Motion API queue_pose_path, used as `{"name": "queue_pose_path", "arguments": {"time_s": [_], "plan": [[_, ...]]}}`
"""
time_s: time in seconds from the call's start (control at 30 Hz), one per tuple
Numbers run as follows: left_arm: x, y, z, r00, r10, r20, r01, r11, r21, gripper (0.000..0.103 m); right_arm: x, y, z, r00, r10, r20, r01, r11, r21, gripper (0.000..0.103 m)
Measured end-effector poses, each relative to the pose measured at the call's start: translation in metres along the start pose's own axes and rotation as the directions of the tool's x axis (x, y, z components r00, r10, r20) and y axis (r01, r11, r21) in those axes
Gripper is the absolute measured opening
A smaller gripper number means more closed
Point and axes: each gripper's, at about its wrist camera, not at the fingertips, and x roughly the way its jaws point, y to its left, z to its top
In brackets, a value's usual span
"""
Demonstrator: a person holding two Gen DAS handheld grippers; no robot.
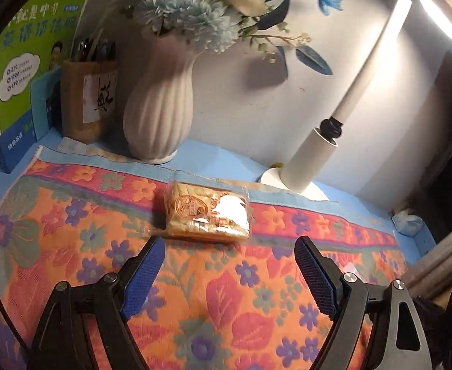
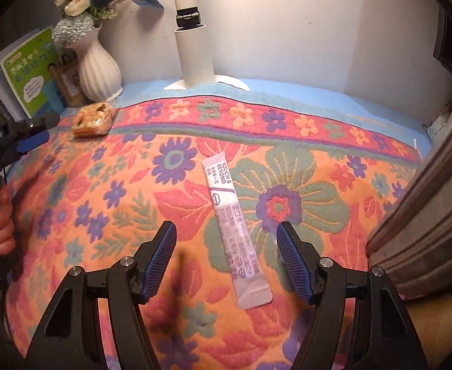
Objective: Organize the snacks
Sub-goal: 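Grasp the raisin cake pack with the left tool while the right grasps the pink stick sachet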
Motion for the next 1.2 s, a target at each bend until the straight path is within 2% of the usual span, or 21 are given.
{"name": "queue_pose_path", "arguments": {"time_s": [0.1,0.23,0.37,0.5,0.63,0.73,0.9,1.07,1.2], "plan": [[0.026,0.001,0.010,0.999,0.037,-0.027,-0.037,0.999,-0.002,0.084,0.005,0.005,-0.004,0.999,-0.015,0.030,0.017,0.999,-0.048,0.067],[0.052,-0.004,0.011,0.995,0.100,-0.015,-0.099,0.995,0.024,0.085,0.008,0.000,-0.003,1.000,0.000,0.020,0.000,0.999,-0.032,0.067],[0.059,-0.017,0.006,0.988,0.153,-0.004,-0.152,0.985,0.082,0.085,0.013,-0.013,-0.002,0.999,0.031,-0.006,-0.031,0.999,0.028,0.067],[0.070,-0.020,0.005,0.982,0.187,-0.033,-0.184,0.979,0.092,0.085,0.016,-0.003,-0.003,1.000,0.004,-0.013,-0.005,1.000,-0.019,0.067],[0.074,-0.021,0.005,0.981,0.189,-0.032,-0.185,0.978,0.091,0.085,0.013,0.018,-0.009,1.000,-0.025,0.009,0.026,0.993,-0.116,0.046],[0.077,-0.023,0.004,0.980,0.194,-0.036,-0.190,0.977,0.094,0.085,0.013,0.023,-0.011,0.999,-0.042,0.013,0.043,0.989,-0.139,0.042],[0.074,-0.023,0.003,0.979,0.201,-0.032,-0.196,0.974,0.109,0.081,0.013,0.013,-0.010,1.000,0.019,-0.002,-0.019,0.995,-0.093,0.037],[0.075,-0.023,0.003,0.983,0.184,-0.030,-0.179,0.977,0.112,0.077,0.009,0.017,-0.013,0.999,0.048,0.008,-0.046,0.992,-0.116,0.022],[0.073,-0.023,0.002,0.983,0.182,-0.029,-0.177,0.977,0.117,0.077,0.007,0.019,-0.015,0.998,0.065,0.006,-0.064,0.990,-0.122,0.021]]}}
